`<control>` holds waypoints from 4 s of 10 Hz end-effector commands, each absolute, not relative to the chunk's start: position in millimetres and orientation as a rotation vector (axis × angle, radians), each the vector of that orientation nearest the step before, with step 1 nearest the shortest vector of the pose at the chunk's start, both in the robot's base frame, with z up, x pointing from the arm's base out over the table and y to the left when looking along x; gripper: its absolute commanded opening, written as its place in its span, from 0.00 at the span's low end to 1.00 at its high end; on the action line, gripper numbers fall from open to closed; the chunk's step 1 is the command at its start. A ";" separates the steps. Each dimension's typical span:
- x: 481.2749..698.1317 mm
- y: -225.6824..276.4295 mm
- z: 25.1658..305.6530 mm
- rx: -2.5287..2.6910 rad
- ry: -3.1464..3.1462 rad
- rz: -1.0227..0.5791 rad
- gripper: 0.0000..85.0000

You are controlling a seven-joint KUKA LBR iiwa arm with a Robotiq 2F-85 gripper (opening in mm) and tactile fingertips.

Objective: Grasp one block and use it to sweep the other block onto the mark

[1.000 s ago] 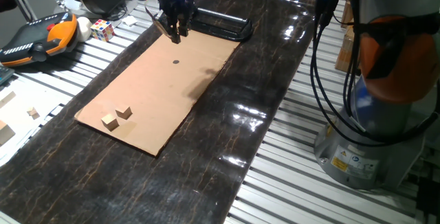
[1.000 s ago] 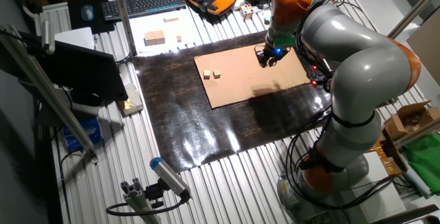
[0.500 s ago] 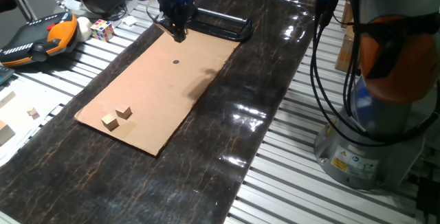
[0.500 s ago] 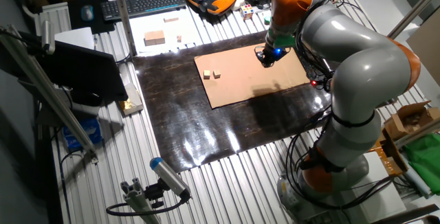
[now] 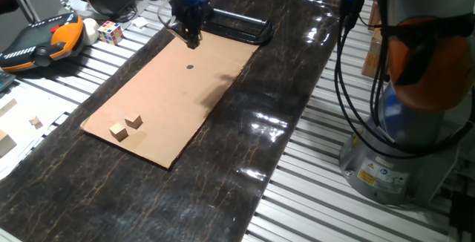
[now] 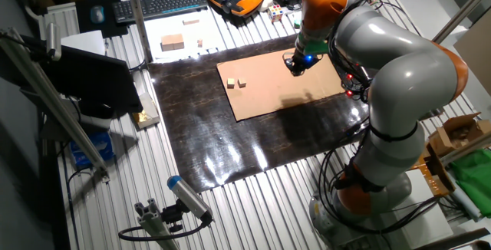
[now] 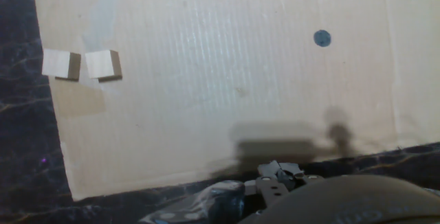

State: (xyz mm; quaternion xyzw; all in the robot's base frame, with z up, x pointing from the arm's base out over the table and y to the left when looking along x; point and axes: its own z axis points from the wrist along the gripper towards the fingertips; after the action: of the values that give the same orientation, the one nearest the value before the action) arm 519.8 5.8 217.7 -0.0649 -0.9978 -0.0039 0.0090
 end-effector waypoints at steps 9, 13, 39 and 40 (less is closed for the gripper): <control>513.2 45.0 172.0 -0.323 -3.146 0.009 0.01; 519.9 52.7 155.3 -0.441 -3.110 0.007 0.01; 537.1 90.5 140.8 -0.758 -3.049 -0.085 0.01; 537.1 90.5 140.8 -0.783 -3.038 -0.086 0.01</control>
State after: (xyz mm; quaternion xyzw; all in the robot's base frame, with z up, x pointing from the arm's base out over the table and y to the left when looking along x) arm 537.2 90.3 140.8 -0.2532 -0.9671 -0.0242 0.0012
